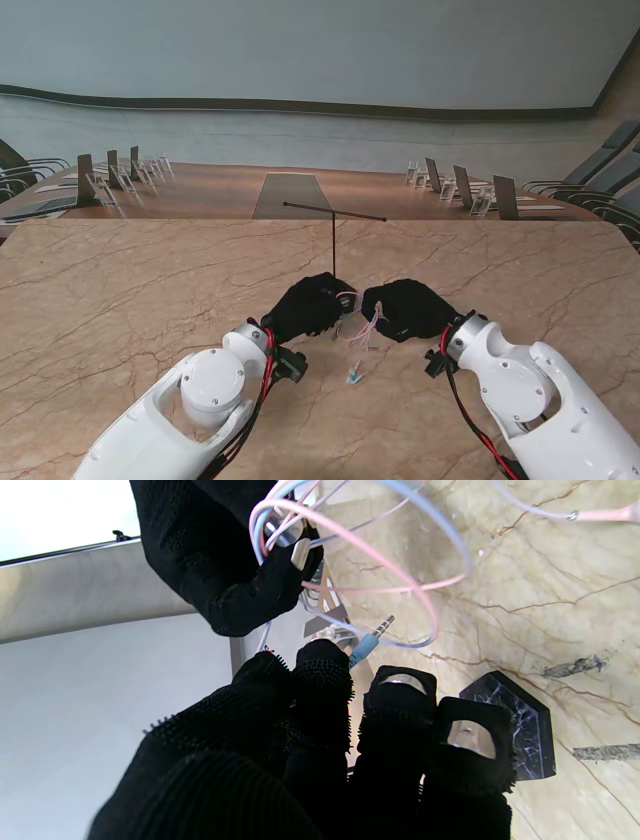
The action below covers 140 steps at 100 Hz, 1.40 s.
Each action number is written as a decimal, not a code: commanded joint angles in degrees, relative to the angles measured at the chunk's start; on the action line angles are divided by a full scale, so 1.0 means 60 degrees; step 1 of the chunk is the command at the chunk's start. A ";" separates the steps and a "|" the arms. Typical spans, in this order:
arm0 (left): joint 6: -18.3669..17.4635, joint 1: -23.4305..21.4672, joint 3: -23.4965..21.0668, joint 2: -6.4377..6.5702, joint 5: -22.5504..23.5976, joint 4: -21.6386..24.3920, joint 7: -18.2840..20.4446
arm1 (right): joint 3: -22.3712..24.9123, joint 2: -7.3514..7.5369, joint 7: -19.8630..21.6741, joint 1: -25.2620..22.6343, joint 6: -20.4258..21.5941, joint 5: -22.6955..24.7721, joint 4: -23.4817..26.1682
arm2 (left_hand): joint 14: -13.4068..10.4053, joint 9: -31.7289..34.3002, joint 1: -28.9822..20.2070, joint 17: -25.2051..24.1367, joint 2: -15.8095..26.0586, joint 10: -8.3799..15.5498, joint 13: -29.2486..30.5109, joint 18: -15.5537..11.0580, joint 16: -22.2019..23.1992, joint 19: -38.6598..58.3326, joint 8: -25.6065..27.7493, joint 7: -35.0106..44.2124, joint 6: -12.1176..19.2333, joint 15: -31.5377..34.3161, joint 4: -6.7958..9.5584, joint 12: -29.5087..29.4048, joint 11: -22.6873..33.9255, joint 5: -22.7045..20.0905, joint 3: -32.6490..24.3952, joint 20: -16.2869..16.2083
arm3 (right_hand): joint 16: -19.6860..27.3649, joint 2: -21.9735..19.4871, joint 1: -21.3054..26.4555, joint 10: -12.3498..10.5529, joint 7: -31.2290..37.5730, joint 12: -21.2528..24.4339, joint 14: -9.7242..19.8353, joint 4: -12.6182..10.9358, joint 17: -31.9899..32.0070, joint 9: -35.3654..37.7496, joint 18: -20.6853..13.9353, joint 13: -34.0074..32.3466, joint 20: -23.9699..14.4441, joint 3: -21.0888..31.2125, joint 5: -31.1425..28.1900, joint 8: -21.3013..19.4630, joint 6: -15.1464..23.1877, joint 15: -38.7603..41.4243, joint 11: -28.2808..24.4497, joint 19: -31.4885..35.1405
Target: Take the wired earphone off the rack, coil the cable and place them on the table
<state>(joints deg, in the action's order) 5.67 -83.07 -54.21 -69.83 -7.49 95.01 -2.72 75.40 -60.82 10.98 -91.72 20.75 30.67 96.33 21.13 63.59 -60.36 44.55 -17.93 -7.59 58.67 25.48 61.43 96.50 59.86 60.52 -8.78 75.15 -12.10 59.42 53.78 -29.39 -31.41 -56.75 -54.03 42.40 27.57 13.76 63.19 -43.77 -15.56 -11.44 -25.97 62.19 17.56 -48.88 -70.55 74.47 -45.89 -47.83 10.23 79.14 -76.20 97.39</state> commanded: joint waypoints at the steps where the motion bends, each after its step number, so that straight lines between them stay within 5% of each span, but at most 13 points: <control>1: -0.0083 -0.0065 0.0009 -0.0043 -0.0014 0.0067 0.0006 | 0.0022 0.0036 0.0039 -0.0126 -0.0024 0.0012 0.0113 | 0.0191 0.0240 -0.0793 0.0289 0.0430 -0.0040 0.0144 0.0226 -0.0030 0.1072 0.0642 0.2542 0.1021 0.0408 0.0763 0.0142 0.0352 -0.1125 -0.1236 0.0120 | 0.0087 -0.0547 0.0353 0.1197 0.1487 0.0102 -0.0970 -0.0994 0.0040 0.0145 -0.1087 -0.0552 0.0227 0.1144 -0.1089 -0.0430 0.1313 0.0905 -0.0429 0.0061; 140: 0.1032 0.0204 0.0438 -0.0279 -0.2088 -0.0101 0.0542 | -0.0556 -0.0186 -0.0851 0.0366 0.0345 -0.0417 -0.0324 | 0.0156 0.0323 -0.1293 0.0828 0.0754 -0.0037 0.0573 0.0233 -0.0170 0.1610 0.0877 0.2407 0.0693 0.0620 0.0950 0.0144 0.0514 -0.0986 -0.0776 0.0591 | 0.0088 -0.0560 0.0345 0.1184 0.1402 0.0105 -0.0938 -0.0951 0.0012 0.0088 -0.1088 -0.0526 0.0249 0.1017 -0.1022 -0.0463 0.1412 0.0880 -0.0432 0.0050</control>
<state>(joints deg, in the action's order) 11.32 -81.45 -52.15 -70.75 -19.75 94.02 -0.24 72.68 -61.14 6.00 -89.55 22.14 28.32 93.54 21.13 64.58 -60.34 47.85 -17.87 -7.63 60.79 25.79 60.82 98.66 60.87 60.86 -10.77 76.74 -12.10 59.45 55.21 -29.46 -31.54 -53.58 -54.03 42.41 27.54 13.76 64.37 -43.77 -15.56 -13.40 -25.97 62.19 17.57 -48.88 -70.54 75.10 -46.03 -48.35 7.57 79.14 -76.21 97.39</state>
